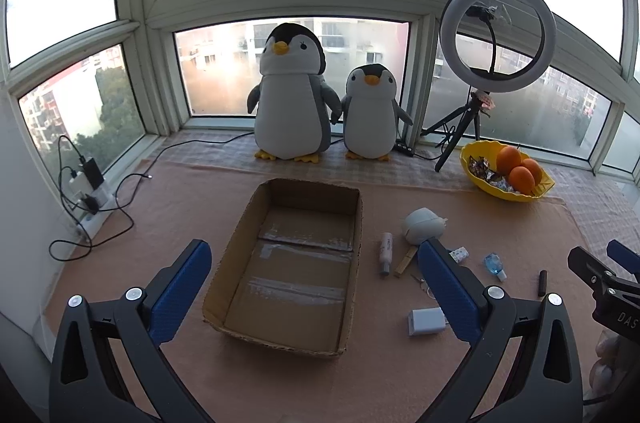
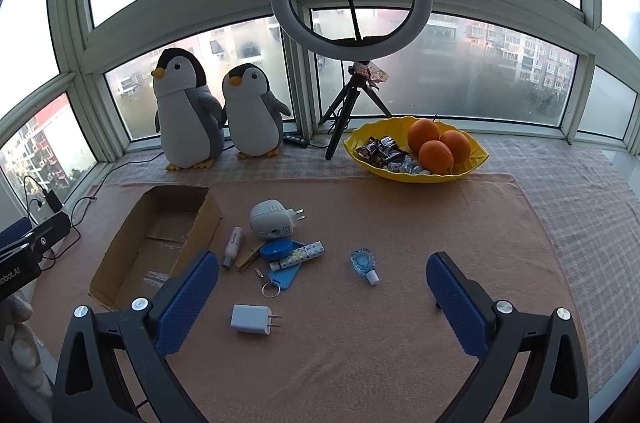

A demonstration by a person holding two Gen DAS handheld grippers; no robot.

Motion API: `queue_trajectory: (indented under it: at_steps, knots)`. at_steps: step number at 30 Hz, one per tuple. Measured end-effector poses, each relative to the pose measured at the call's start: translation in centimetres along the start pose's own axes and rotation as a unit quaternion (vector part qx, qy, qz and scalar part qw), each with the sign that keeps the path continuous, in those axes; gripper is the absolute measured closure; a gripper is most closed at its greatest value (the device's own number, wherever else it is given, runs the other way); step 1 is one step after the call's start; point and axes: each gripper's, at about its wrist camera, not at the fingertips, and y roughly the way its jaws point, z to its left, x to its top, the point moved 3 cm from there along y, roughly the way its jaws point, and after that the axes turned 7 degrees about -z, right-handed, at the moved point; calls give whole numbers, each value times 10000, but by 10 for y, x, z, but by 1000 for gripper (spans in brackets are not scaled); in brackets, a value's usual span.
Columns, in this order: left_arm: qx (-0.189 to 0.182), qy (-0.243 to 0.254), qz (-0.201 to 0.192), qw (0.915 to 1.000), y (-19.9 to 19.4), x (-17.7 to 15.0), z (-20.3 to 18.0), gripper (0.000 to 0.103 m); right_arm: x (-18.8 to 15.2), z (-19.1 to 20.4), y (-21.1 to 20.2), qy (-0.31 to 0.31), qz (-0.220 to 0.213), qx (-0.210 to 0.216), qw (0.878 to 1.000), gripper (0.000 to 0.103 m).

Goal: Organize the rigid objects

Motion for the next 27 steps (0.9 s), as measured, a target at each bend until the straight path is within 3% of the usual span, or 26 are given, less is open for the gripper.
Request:
queue_trajectory:
  at_steps: [27]
  knots:
    - [-1, -1, -5, 10000, 1, -3, 1, 0, 0, 2, 0, 2, 55, -2, 10000, 0]
